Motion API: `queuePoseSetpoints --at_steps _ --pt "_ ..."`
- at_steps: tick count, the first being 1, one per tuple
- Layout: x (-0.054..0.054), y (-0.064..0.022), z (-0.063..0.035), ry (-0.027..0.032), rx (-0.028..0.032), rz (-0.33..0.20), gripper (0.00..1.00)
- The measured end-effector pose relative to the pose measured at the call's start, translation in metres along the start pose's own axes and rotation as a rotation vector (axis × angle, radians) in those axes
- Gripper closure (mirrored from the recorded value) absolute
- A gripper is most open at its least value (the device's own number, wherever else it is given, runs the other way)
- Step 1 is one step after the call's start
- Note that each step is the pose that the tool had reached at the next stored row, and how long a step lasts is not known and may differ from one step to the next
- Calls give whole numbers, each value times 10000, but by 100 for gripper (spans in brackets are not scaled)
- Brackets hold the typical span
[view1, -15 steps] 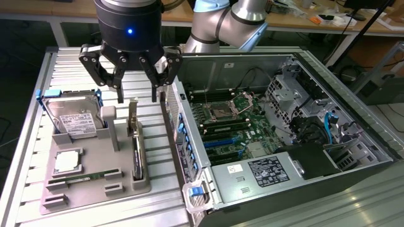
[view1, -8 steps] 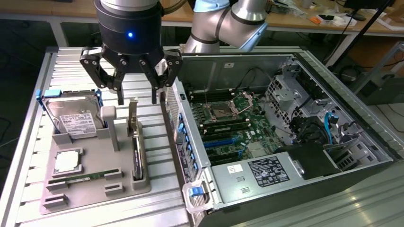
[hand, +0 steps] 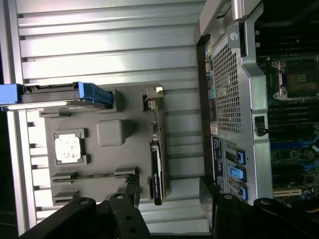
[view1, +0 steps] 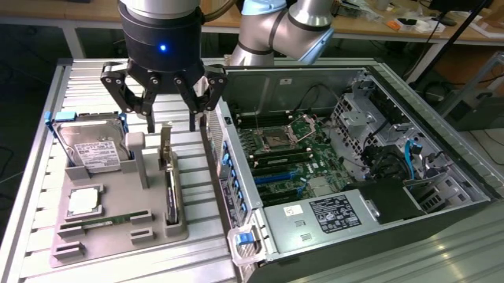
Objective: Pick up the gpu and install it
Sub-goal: 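Pick up the gpu and move the gpu toward the slot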
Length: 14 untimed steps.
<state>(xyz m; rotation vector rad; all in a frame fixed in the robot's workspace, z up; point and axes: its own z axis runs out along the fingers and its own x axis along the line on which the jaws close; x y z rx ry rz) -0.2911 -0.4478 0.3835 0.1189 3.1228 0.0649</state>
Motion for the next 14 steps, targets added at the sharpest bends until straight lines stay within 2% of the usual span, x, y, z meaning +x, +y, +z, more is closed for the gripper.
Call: queuePoseSetpoints --at_steps 14 --pt "0 -1 26 0 0 0 40"
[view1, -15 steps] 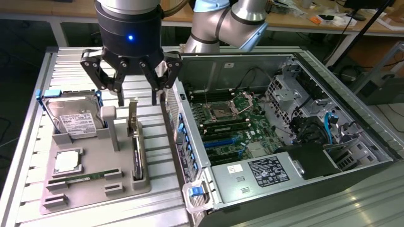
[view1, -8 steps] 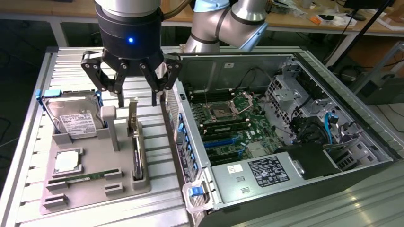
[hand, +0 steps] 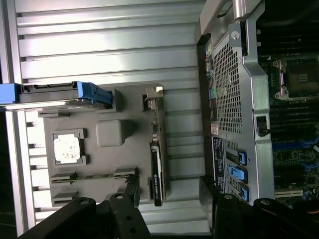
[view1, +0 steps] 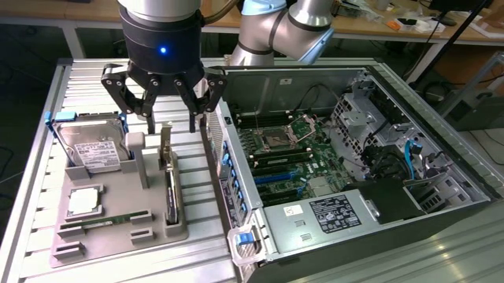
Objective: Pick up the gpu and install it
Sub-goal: 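Pick up the gpu and move the gpu toward the slot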
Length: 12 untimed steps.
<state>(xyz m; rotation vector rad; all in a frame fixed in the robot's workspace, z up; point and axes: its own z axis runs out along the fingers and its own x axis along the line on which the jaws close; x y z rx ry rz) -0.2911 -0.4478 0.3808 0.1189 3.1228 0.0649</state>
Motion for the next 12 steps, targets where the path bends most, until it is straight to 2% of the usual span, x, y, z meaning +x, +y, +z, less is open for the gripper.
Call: queuePoseSetpoints --at_steps 12 --pt "1 -4 89 0 0 0 40"
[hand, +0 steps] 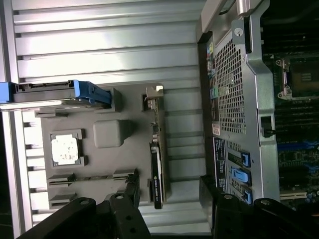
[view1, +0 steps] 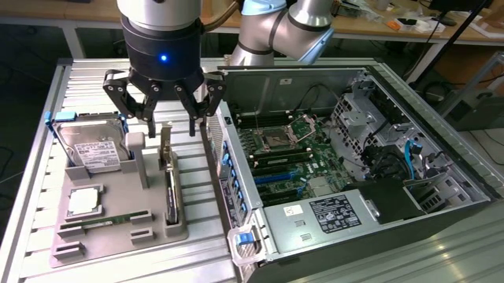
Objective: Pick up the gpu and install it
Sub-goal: 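Pick up the gpu and move the gpu toward the slot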
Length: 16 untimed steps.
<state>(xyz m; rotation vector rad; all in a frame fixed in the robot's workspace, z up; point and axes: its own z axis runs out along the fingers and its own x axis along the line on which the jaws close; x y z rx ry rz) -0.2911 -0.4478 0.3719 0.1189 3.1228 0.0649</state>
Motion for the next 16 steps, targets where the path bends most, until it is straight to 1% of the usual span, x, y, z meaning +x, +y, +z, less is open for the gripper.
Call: queuePoseSetpoints --at_steps 16 --pt "1 -4 86 0 0 0 40"
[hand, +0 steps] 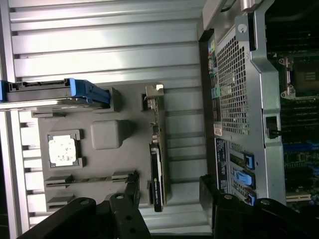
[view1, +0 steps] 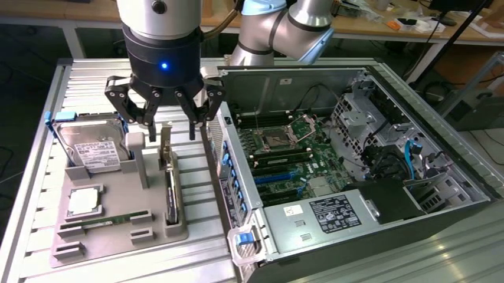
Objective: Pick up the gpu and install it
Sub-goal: 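Pick up the gpu and move the gpu toward the slot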
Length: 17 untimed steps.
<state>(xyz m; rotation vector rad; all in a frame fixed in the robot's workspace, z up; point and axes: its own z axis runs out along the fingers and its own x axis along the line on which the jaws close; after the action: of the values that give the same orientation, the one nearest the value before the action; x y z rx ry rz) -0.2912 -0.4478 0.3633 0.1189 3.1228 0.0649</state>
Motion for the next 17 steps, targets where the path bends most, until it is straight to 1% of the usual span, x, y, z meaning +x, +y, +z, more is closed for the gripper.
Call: queuePoseSetpoints --at_steps 9,15,17 --pt "1 -2 58 0 -1 0 40" --pt "5 -11 179 0 0 -1 40" --pt "20 -47 228 -1 0 1 40"
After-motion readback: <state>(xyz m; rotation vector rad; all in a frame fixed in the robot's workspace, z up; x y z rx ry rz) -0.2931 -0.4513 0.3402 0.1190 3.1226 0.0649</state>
